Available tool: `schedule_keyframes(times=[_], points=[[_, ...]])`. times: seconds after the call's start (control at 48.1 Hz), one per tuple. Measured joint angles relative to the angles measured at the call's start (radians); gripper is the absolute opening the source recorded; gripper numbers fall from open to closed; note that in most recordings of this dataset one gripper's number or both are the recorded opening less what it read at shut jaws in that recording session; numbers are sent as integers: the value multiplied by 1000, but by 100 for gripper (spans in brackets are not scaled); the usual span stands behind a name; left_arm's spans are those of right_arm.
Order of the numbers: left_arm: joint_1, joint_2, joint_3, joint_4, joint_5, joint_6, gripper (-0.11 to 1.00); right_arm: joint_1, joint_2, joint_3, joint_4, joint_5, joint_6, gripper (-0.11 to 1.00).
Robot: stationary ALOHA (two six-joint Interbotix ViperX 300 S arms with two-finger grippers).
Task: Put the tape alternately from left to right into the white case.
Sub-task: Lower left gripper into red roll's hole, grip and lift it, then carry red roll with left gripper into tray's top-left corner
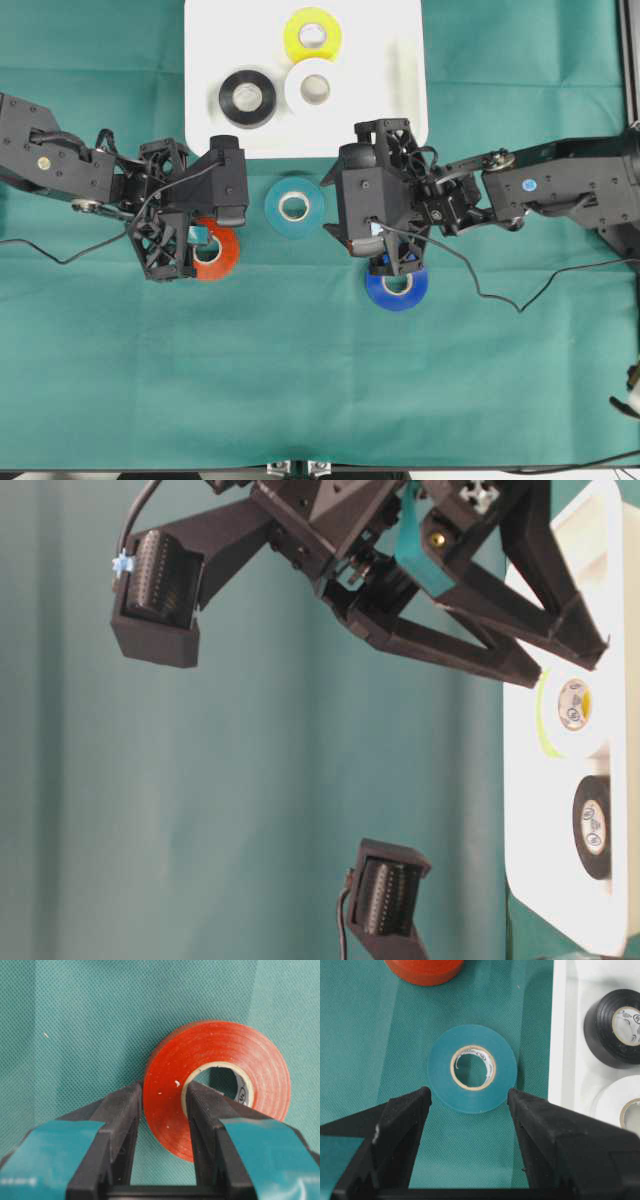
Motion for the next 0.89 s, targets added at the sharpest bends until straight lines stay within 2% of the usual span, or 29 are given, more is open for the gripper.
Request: schedule_keyframes(times=[0.208,0.499,0.728,0.894], points=[[-2,-35,-21,2,40,9,-4,0,0,0,0,0,0,71],[9,-153,-100,2,169,123,-4,0,0,0,0,0,0,71],[84,-163,-135,2,212,166,-4,-2,0,0,0,0,0,71],[175,-152,-138,3,210,218,-4,-2,2,0,0,0,-2,71]])
